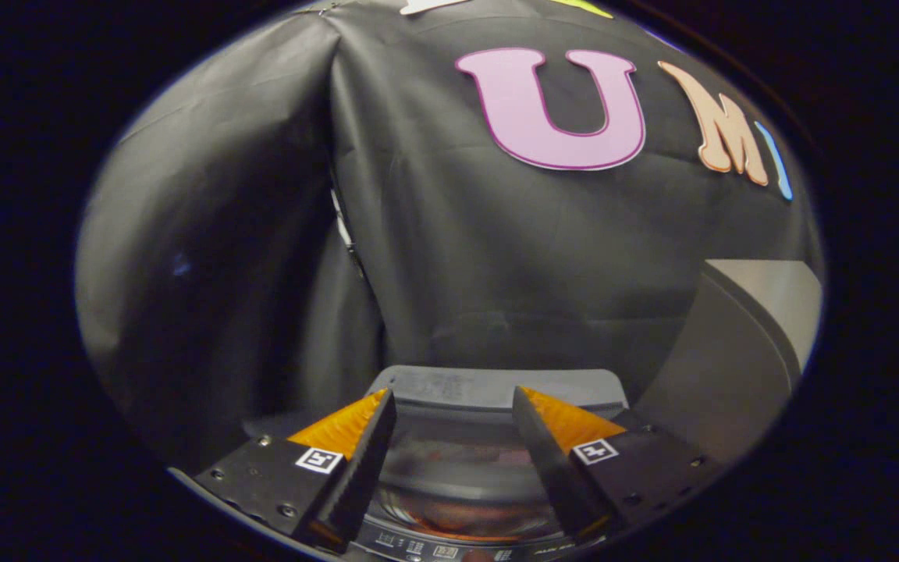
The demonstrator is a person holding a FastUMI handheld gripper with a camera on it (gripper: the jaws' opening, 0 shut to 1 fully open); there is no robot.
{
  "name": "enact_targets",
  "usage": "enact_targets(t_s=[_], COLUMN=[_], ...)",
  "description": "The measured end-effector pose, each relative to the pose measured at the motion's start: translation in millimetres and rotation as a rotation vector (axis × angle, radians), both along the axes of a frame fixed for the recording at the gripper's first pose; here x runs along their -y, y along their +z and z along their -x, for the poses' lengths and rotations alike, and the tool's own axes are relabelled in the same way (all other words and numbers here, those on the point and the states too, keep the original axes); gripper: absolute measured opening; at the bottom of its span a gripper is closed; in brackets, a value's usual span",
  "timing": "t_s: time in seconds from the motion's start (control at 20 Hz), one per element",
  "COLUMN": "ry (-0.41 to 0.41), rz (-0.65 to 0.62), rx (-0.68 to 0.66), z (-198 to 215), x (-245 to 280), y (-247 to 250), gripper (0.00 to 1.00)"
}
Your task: Put the clothes into the washing machine and then close the washing machine lid.
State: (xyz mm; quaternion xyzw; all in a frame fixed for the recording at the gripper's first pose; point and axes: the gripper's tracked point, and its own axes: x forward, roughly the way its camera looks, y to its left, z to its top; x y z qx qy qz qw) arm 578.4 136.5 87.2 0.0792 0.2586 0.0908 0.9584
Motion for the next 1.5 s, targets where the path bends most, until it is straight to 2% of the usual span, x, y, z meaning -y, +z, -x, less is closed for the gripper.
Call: enact_targets(t_s=[0.35, 0.6, 1.3, 1.5], ry=[0.050, 0.058, 0.024, -0.016], rz=[-0.026, -0.022, -0.028, -0.043], rx=[0.093, 0.130, 0.203, 0.218], z=[11.0, 7.3, 7.3, 6.2], x=[-1.2, -0.1, 0.4, 2.5], y=[12.7, 14.0, 17.9, 19.2], gripper=[0.92, 0.92, 0.92, 0.92])
